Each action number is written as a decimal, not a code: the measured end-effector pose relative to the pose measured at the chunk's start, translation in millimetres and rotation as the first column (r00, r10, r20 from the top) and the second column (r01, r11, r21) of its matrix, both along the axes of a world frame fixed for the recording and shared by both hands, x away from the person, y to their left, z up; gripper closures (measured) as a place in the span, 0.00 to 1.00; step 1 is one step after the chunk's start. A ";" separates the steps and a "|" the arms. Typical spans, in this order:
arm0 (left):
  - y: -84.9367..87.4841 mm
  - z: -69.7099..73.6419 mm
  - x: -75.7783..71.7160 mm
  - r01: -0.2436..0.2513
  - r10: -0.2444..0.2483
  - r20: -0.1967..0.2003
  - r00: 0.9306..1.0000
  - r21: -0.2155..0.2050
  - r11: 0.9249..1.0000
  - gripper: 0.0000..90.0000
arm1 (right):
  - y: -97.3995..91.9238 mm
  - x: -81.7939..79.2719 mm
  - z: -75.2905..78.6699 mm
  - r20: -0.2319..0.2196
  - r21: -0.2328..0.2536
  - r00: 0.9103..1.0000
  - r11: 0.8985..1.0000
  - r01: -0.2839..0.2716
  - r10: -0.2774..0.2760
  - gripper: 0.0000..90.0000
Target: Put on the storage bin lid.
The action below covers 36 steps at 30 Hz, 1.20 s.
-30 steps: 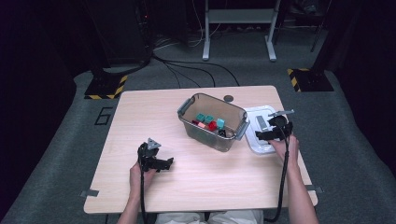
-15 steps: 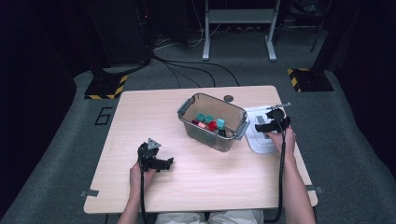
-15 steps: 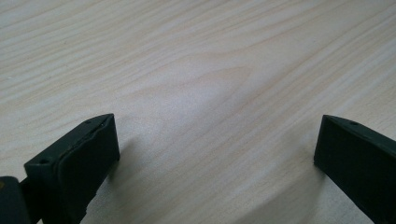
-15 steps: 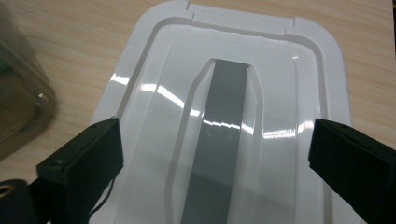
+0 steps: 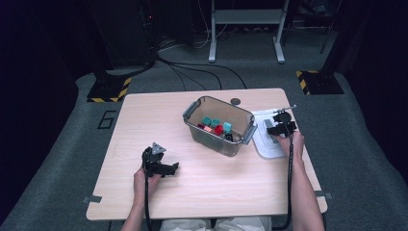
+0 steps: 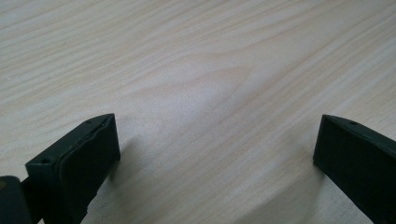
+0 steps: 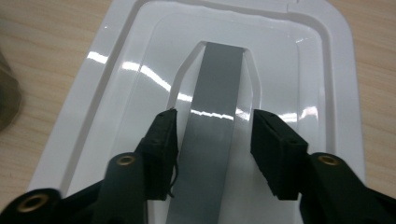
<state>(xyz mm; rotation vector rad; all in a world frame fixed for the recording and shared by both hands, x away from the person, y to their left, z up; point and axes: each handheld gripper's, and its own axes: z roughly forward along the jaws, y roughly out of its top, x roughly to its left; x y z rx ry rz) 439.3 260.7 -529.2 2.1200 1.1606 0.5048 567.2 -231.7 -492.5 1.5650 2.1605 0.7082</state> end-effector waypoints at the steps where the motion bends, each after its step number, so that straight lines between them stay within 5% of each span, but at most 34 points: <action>1: 0.0 0.0 0.0 0.000 0.000 0.000 1.000 0.000 1.000 0.00 | 0.1 0.4 -0.6 -0.006 0.000 1.000 1.000 -0.006 0.006 0.63; 9: 0.0 0.0 0.0 0.000 0.000 0.000 1.000 0.000 1.000 0.00 | -1.9 1.5 1.6 -0.030 0.025 0.999 1.000 -0.018 0.019 0.74; 36: 0.0 0.0 0.0 0.000 0.000 0.000 1.000 0.000 1.000 0.00 | -10.8 -14.0 25.6 -0.007 0.021 0.996 0.996 -0.087 0.087 0.74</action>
